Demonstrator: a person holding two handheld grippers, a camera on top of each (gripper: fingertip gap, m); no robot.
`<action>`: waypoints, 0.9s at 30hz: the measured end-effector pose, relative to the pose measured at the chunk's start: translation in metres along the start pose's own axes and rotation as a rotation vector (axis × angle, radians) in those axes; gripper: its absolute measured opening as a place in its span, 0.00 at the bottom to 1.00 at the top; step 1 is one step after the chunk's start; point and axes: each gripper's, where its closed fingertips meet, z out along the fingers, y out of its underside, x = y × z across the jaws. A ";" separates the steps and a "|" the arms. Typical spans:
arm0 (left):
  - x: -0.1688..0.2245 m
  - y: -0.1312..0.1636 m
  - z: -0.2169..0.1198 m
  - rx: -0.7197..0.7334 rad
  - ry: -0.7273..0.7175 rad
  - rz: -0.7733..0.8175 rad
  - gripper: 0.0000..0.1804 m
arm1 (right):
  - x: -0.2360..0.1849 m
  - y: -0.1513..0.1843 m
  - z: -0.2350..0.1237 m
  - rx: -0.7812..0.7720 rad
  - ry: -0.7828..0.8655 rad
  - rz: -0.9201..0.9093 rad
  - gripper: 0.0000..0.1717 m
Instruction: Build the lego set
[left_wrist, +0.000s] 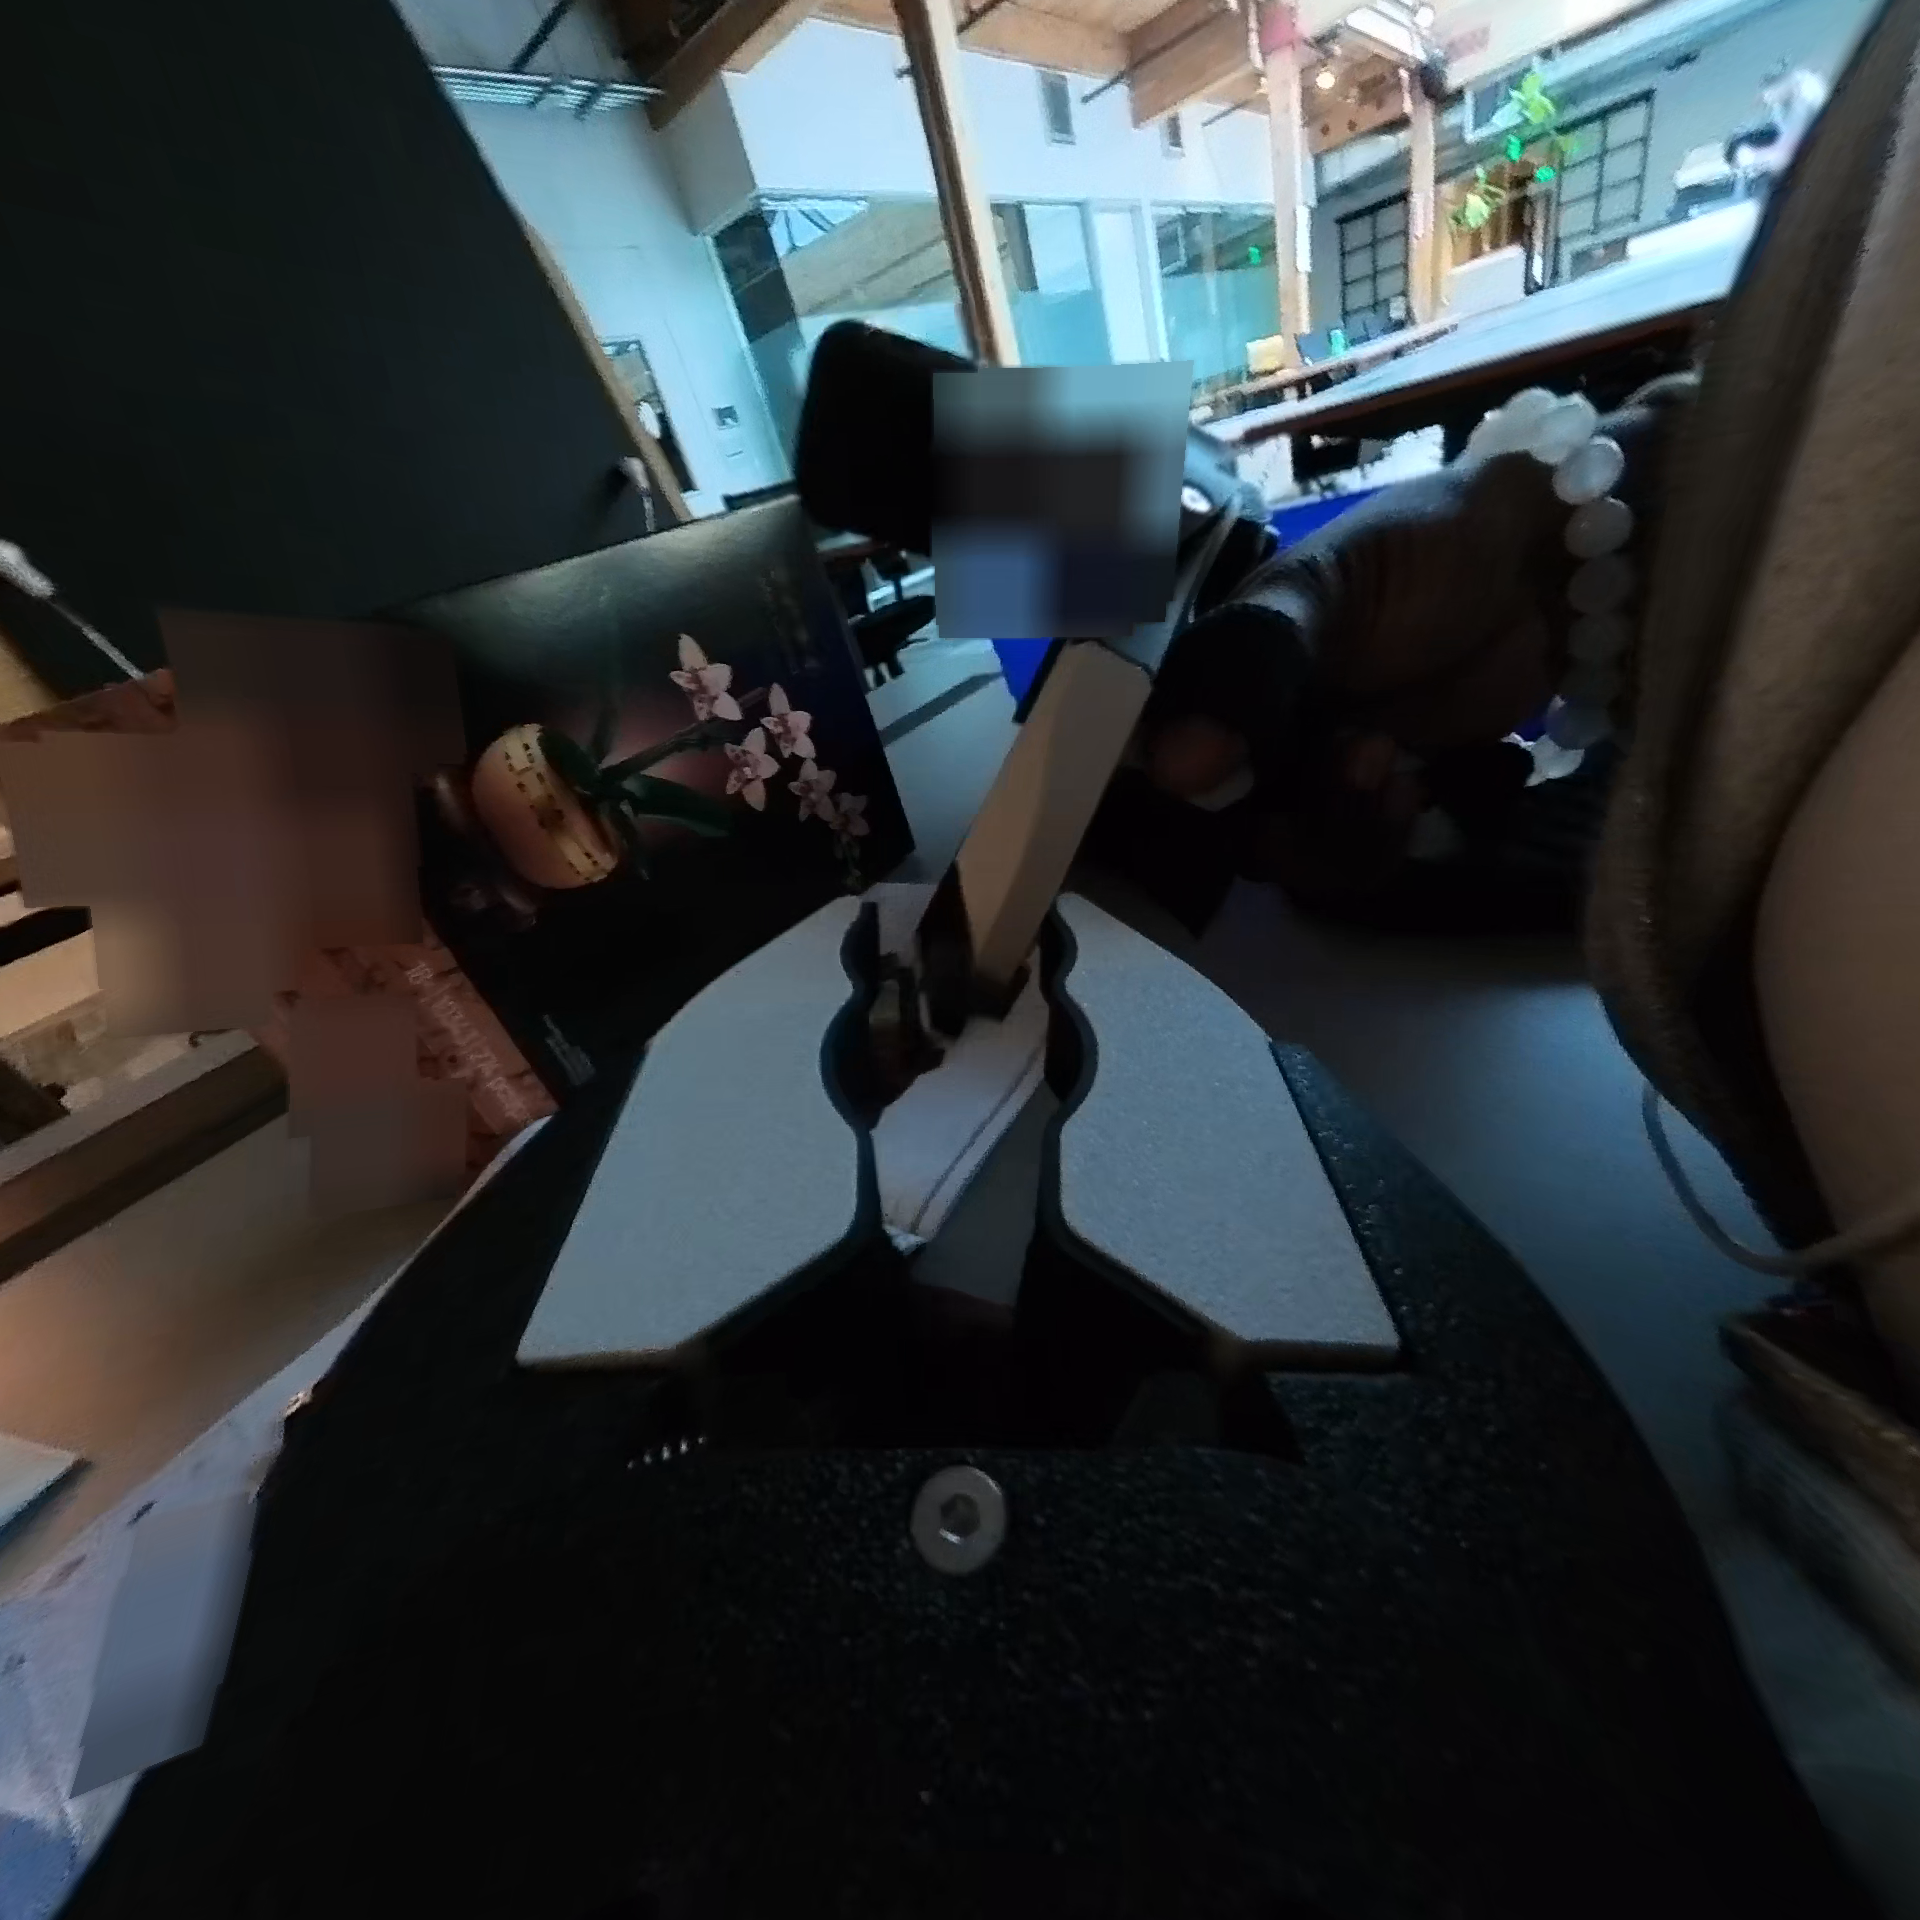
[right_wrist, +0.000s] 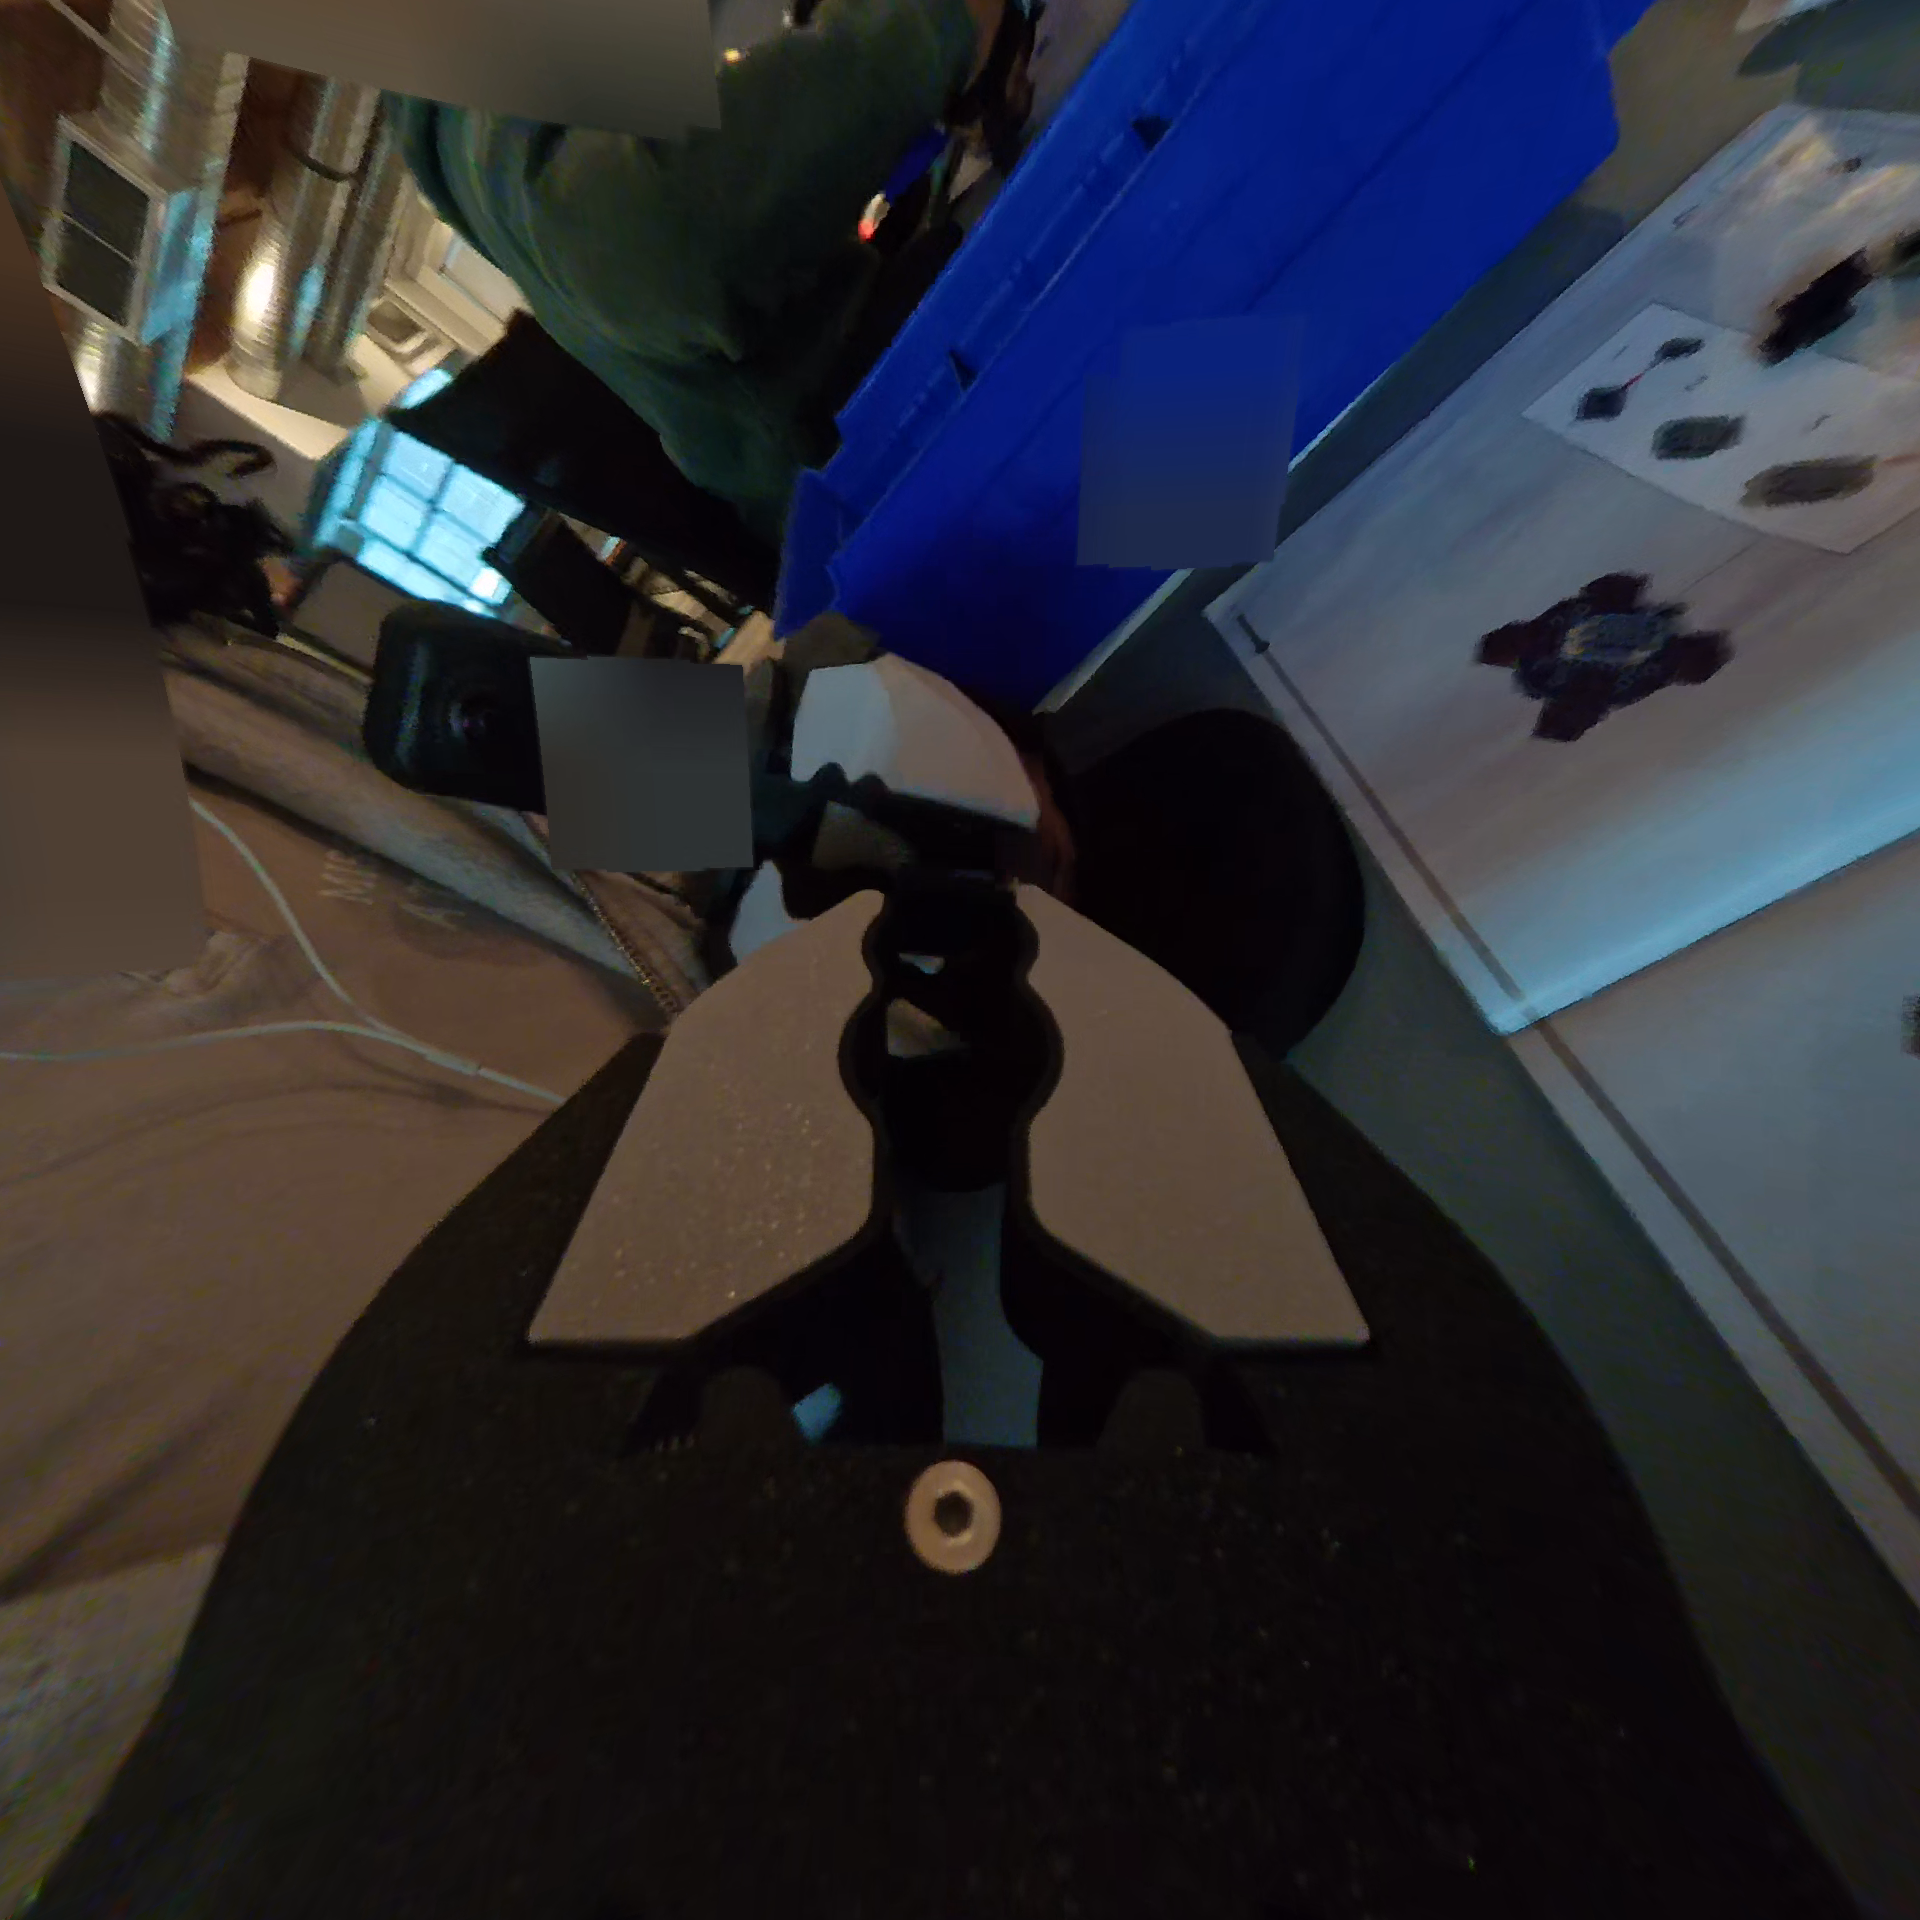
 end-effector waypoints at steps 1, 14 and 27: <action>-0.003 -0.001 -0.001 0.006 -0.012 -0.017 0.17 | 0.002 -0.003 -0.004 0.007 0.021 -0.014 0.09; -0.024 0.000 -0.016 -0.079 -0.075 -0.289 0.18 | 0.062 -0.021 -0.005 -0.190 0.366 -0.335 0.09; -0.018 0.019 -0.015 -0.174 -0.024 -0.295 0.17 | 0.117 -0.010 0.021 -0.472 0.527 -0.459 0.09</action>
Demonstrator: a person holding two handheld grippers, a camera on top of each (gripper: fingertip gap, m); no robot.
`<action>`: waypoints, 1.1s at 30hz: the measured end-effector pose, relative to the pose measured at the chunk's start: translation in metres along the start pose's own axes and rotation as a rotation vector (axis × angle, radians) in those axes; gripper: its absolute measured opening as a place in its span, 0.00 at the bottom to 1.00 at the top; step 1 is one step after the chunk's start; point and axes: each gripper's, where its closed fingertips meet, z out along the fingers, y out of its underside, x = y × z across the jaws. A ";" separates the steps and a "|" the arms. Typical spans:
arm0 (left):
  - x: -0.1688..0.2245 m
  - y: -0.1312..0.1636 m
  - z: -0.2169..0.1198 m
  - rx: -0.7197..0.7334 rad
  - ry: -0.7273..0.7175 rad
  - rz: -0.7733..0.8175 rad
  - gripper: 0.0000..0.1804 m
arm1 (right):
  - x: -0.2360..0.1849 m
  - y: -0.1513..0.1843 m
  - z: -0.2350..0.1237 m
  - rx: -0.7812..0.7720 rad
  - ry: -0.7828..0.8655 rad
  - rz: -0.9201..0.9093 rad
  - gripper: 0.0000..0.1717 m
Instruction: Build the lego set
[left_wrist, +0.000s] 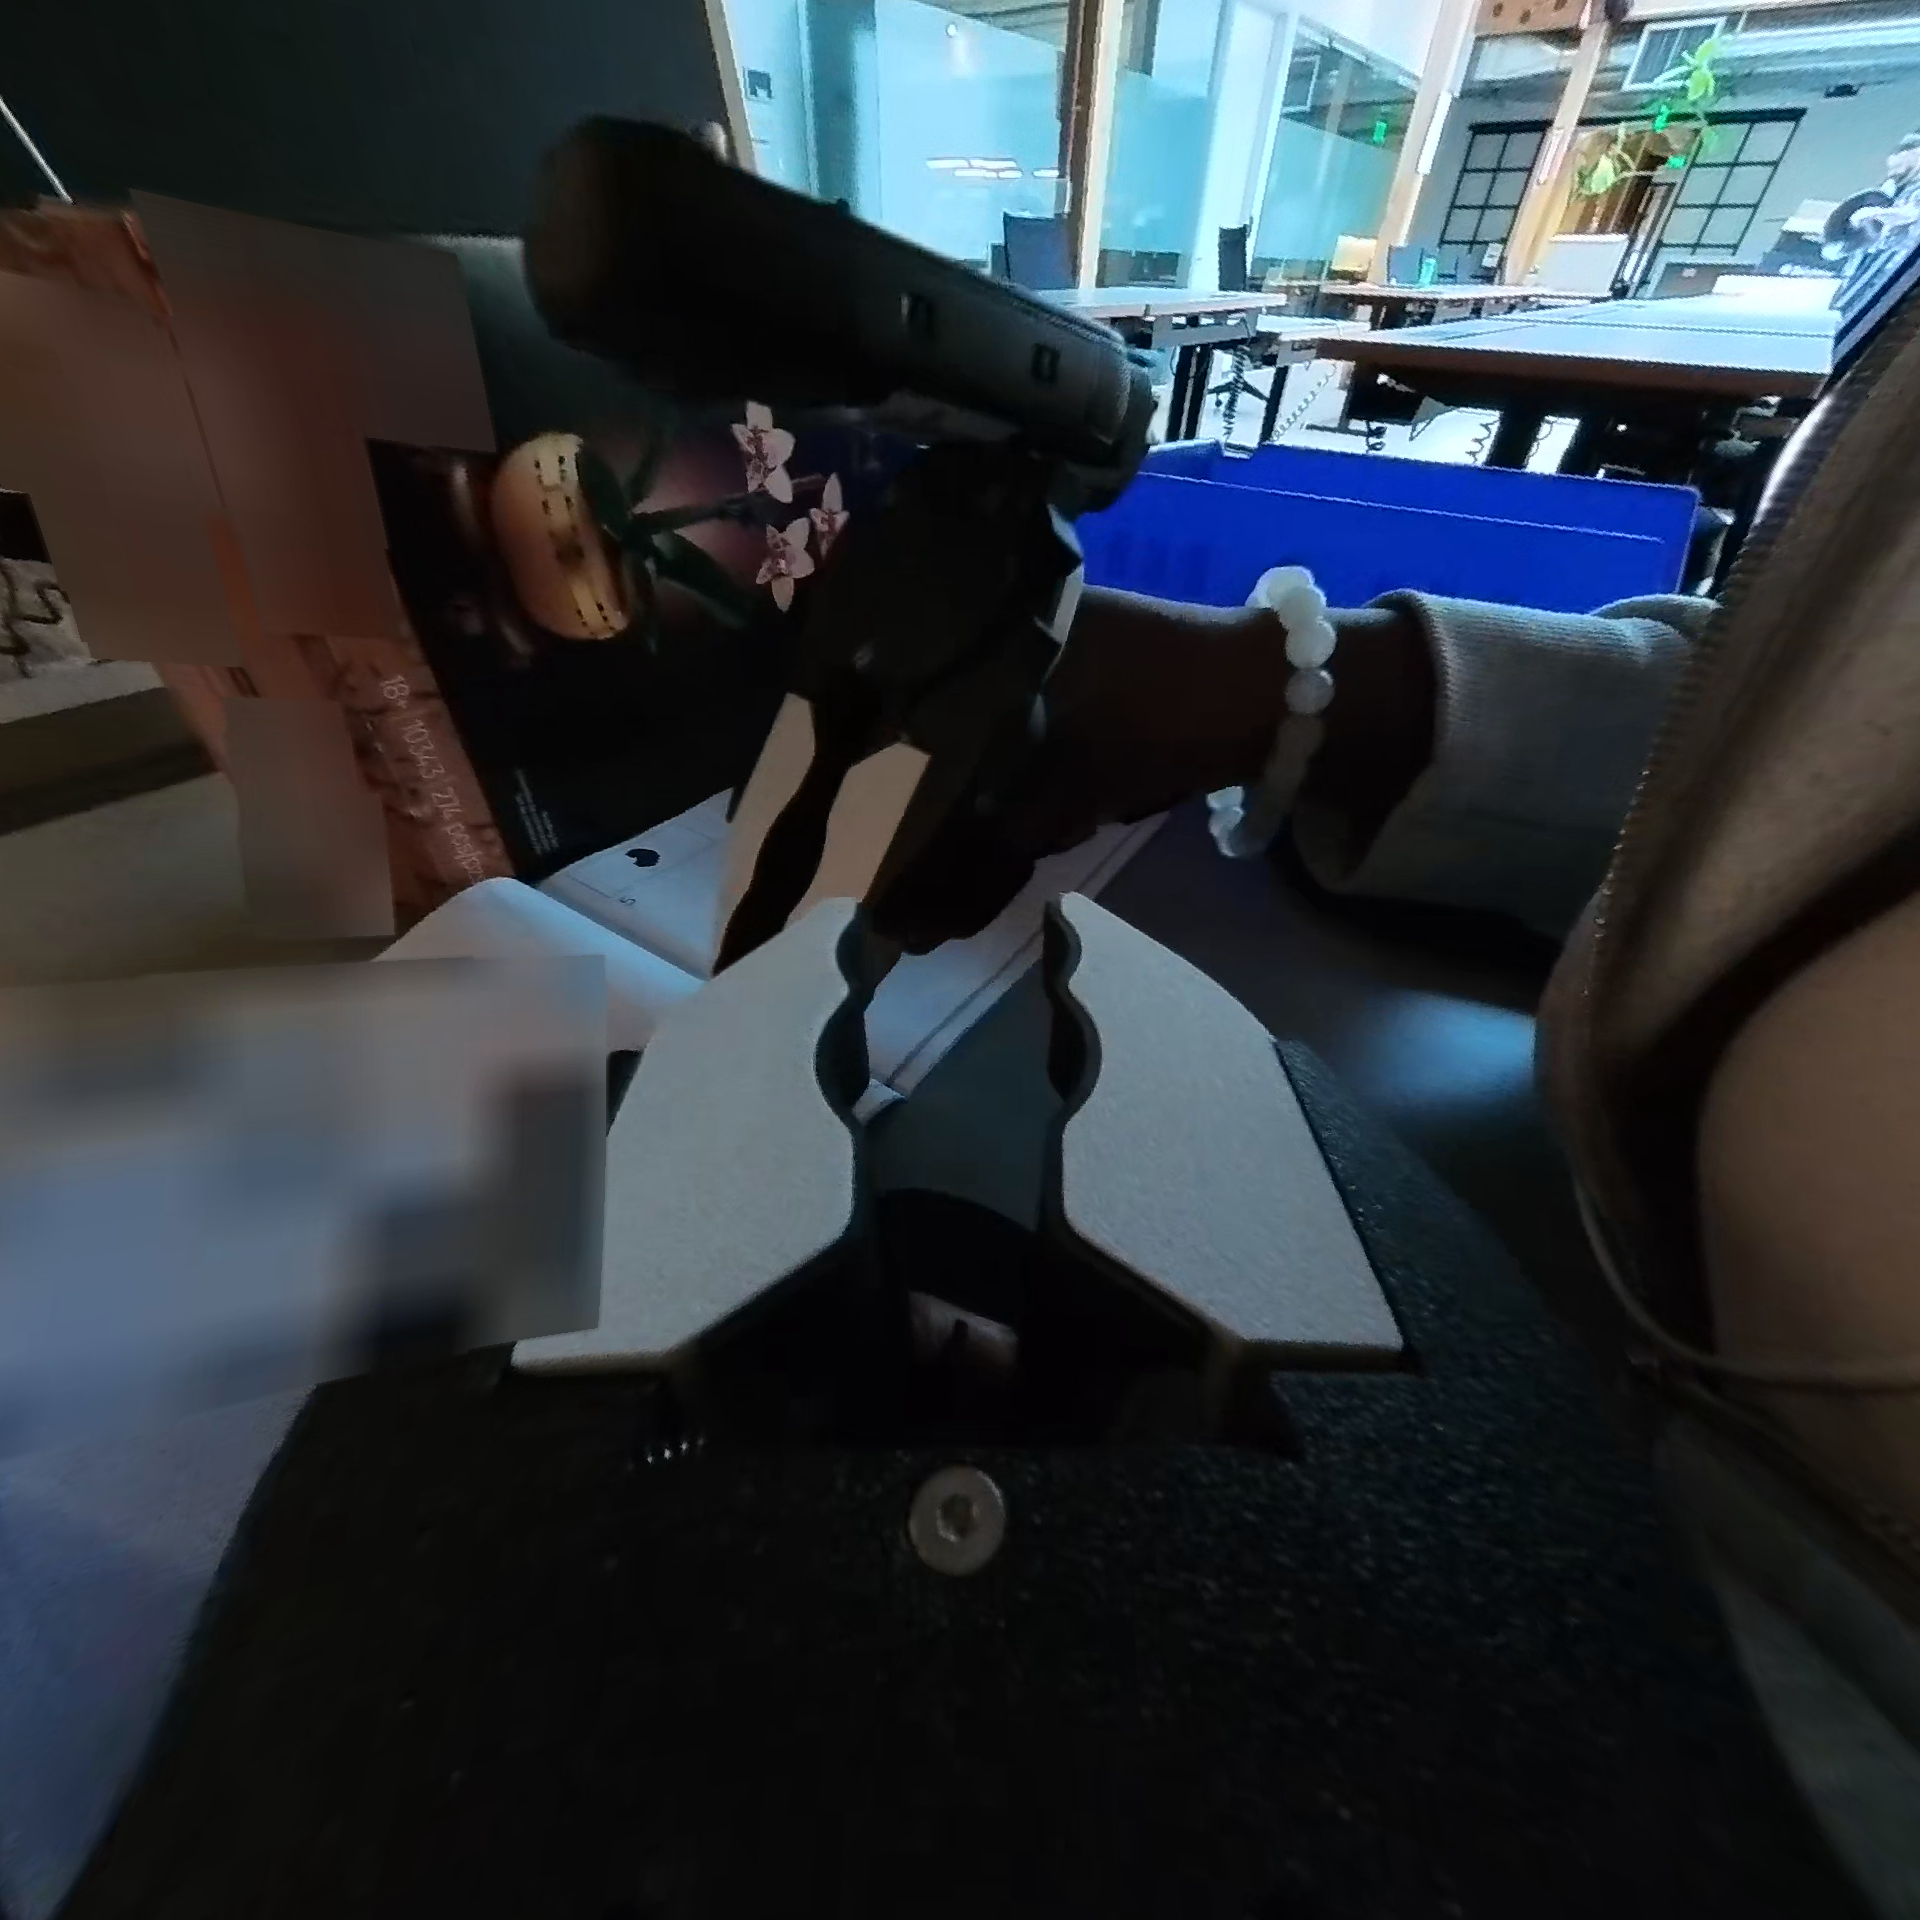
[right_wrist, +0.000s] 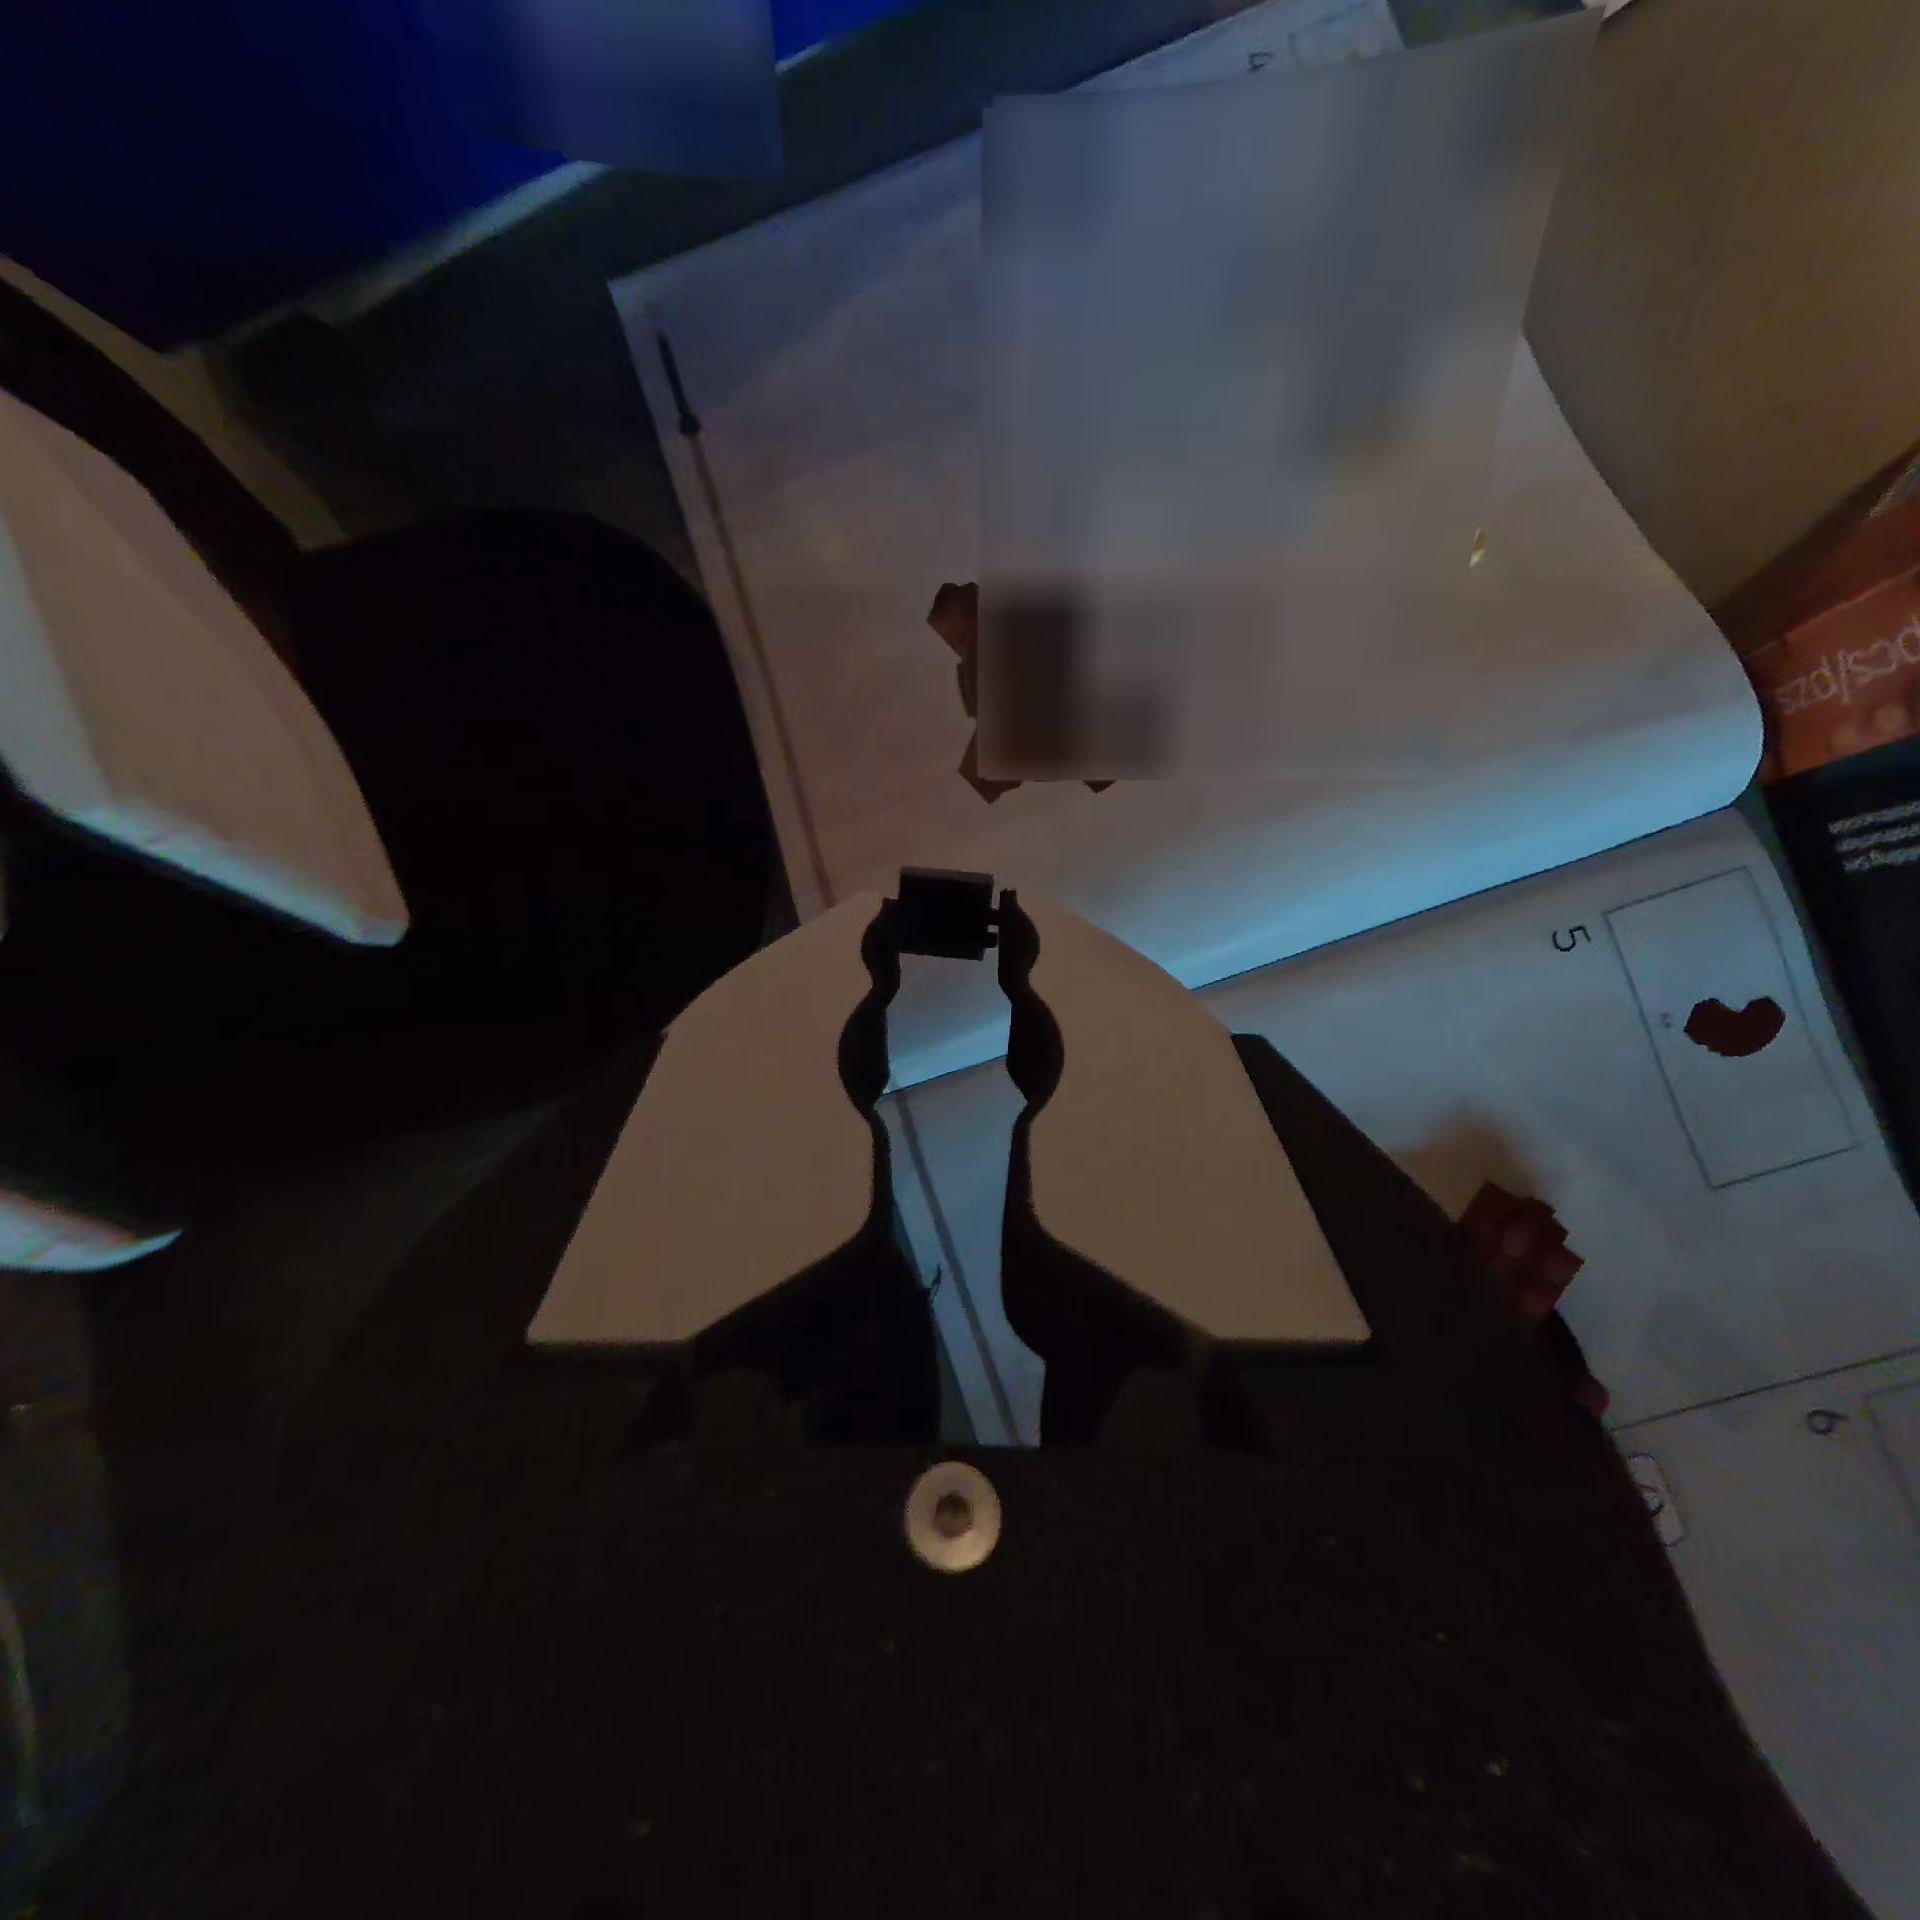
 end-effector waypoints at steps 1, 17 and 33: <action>0.000 0.000 0.000 0.000 0.000 -0.004 0.17 | 0.001 0.001 0.001 -0.010 0.005 -0.005 0.09; -0.001 0.004 0.002 -0.019 0.007 -0.026 0.17 | 0.004 0.002 0.008 0.008 0.033 -0.005 0.17; -0.004 0.004 0.002 -0.016 0.008 -0.055 0.17 | 0.015 0.013 -0.024 0.052 0.109 0.075 0.31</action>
